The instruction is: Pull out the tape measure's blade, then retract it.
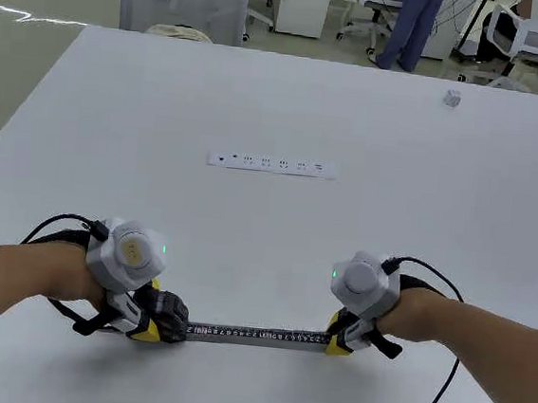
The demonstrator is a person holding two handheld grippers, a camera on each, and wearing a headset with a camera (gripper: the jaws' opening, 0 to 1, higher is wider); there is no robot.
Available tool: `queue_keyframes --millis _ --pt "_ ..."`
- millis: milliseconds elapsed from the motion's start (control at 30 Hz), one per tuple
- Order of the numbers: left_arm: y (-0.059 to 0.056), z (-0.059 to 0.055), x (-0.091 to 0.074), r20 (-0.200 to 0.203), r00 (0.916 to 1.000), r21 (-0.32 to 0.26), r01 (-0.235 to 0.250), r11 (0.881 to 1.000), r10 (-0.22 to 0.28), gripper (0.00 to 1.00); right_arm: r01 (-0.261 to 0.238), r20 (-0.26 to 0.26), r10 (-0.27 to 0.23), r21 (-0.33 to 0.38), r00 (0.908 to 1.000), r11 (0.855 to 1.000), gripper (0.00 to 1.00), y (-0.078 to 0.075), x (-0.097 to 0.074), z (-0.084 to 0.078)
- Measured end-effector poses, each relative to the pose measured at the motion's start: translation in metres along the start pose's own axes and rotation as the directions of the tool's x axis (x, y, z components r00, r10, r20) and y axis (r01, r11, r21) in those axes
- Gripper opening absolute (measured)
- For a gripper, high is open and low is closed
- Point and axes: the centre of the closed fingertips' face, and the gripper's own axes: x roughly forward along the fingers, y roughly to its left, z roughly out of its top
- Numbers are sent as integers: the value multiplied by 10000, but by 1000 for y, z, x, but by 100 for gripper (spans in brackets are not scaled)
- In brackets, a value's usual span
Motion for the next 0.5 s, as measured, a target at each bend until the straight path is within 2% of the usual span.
queue_keyframes --millis 500 --pt "0 0 0 -15 10000 -16 -20 10000 20 34 26 23 -26 40 10000 10000 11 -1 -1 -4"
